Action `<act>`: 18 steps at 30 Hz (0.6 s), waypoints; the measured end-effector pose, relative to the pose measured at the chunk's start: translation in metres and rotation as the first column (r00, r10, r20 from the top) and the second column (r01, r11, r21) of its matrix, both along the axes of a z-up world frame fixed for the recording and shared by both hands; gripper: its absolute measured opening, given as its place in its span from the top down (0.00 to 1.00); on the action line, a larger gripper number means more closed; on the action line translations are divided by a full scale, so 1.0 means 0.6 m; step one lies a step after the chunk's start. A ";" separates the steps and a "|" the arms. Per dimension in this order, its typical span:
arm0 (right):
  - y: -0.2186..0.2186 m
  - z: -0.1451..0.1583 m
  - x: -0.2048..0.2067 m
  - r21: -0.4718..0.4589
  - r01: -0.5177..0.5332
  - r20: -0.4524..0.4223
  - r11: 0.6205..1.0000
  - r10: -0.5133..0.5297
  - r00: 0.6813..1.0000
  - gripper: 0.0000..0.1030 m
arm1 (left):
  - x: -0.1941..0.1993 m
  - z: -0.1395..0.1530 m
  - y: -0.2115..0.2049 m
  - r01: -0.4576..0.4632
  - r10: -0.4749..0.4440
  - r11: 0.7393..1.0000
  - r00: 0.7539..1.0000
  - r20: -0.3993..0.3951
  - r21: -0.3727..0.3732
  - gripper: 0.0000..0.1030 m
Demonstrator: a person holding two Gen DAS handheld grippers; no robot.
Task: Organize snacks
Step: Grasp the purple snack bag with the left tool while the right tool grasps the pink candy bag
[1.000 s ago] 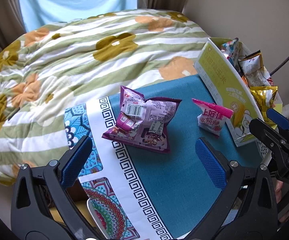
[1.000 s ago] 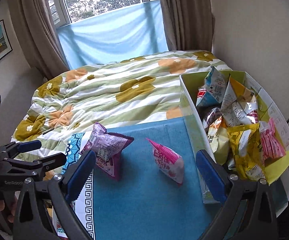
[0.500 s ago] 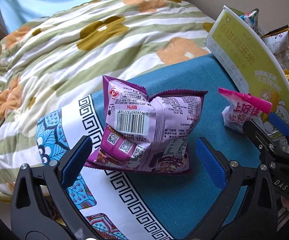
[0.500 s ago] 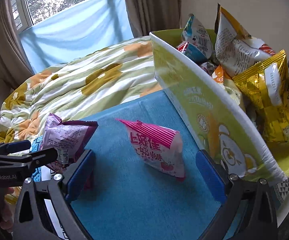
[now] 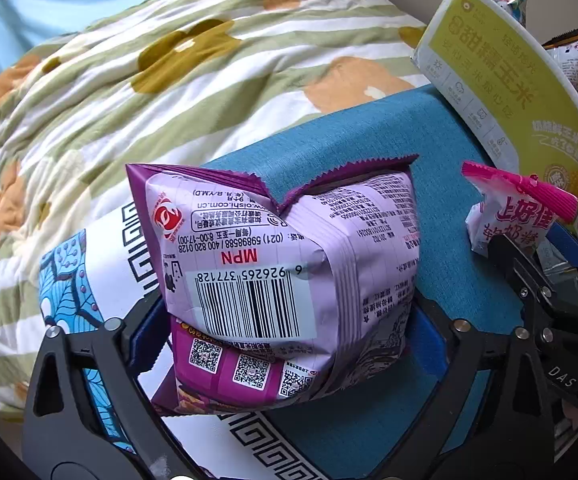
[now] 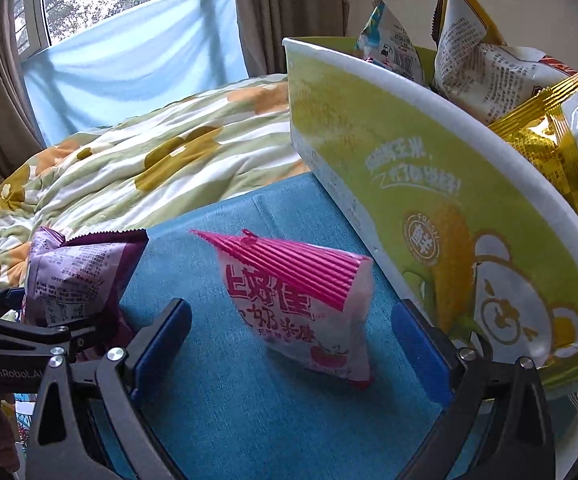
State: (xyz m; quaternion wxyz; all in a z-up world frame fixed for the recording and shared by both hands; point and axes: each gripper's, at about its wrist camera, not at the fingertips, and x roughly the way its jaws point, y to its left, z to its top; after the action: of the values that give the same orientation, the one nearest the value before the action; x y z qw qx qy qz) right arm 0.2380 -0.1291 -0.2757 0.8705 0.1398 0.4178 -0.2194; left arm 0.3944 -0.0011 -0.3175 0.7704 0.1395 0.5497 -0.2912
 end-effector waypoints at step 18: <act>0.001 -0.022 0.009 -0.034 0.044 0.008 0.998 -0.044 0.999 0.04 | -0.012 0.011 0.006 -0.012 0.012 1.000 1.000 0.008 -0.028 0.27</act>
State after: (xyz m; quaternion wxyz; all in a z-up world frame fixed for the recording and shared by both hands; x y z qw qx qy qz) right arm 0.2433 -0.1285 -0.2888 0.8692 0.1347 0.4078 -0.2450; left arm 0.3872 0.0023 -0.3110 0.7761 0.1266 0.5434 -0.2938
